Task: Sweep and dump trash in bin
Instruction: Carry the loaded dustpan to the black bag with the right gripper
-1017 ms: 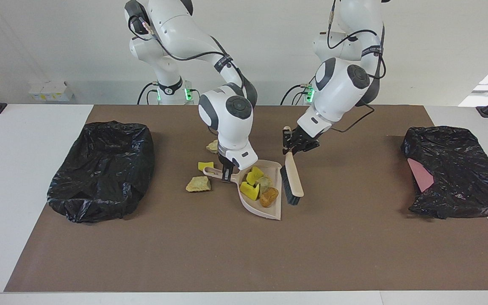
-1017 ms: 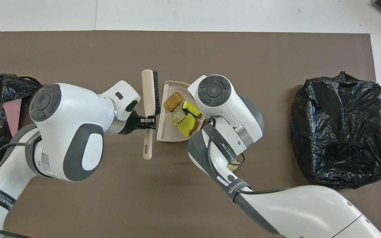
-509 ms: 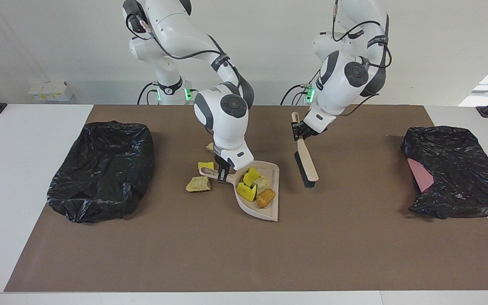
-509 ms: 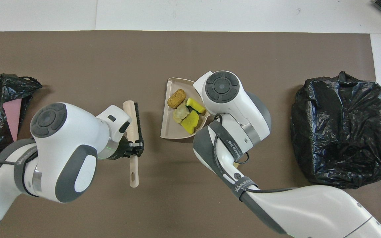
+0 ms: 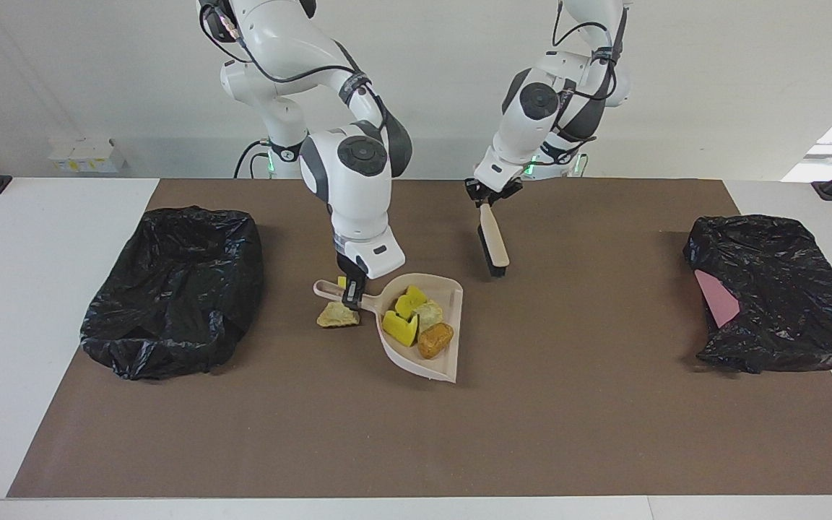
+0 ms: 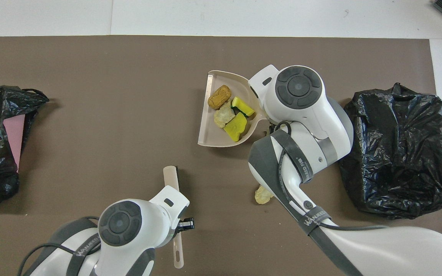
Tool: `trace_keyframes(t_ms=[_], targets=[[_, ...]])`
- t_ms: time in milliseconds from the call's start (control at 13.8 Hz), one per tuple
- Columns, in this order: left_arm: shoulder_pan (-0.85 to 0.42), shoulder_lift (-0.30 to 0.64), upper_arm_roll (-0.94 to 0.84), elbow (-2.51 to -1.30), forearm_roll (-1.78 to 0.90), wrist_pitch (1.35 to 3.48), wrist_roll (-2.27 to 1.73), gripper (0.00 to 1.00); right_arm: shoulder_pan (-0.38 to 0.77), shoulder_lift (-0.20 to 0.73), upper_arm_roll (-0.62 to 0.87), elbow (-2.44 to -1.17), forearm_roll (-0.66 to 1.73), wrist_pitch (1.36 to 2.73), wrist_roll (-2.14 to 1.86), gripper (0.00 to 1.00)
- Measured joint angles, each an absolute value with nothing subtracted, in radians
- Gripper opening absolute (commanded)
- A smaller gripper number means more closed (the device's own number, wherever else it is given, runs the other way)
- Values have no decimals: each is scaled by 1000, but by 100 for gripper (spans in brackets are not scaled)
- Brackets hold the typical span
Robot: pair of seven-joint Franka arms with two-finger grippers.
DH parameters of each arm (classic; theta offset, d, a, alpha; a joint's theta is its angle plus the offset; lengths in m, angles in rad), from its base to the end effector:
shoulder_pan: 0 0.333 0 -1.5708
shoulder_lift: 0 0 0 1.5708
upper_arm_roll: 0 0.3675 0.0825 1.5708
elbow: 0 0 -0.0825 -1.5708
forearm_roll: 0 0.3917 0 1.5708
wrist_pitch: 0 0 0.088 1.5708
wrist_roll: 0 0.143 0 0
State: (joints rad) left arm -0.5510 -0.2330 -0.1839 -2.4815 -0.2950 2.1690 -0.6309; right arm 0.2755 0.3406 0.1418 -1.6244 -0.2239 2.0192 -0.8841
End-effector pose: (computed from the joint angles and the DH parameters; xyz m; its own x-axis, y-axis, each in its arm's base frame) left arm 0.3063 -0.3035 0.3785 0.9801 0.0690 -0.1860 0.0876 -0.9918 0.0935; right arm 0.6431 0.2513 0.4427 0.1918 0.9773 -0.0901 0.9739 -0.1782 0.1409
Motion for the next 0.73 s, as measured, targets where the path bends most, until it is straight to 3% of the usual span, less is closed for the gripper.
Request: trace_keyframes(t_ms=[145, 218, 291, 509, 727], targets=[[-595, -233, -215, -2521, -281, 2238, -703, 0, 241, 308, 141, -1626, -224, 2017, -936, 0], [-603, -232, -227, -2542, -275, 2271, -718, 29, 221, 292, 141, -1628, -224, 2013, -967, 0], [-607, -232, -231, -2562, -271, 2302, -722, 99, 194, 273, 141, -1636, -222, 2012, -1001, 0], [-596, -222, -224, -2570, -250, 2328, -723, 100, 119, 198, 140, -1705, -195, 2012, -1098, 0], [-505, -213, -218, -2509, -199, 2314, -708, 100, 26, 80, 138, -1818, -172, 2008, -1239, 0]])
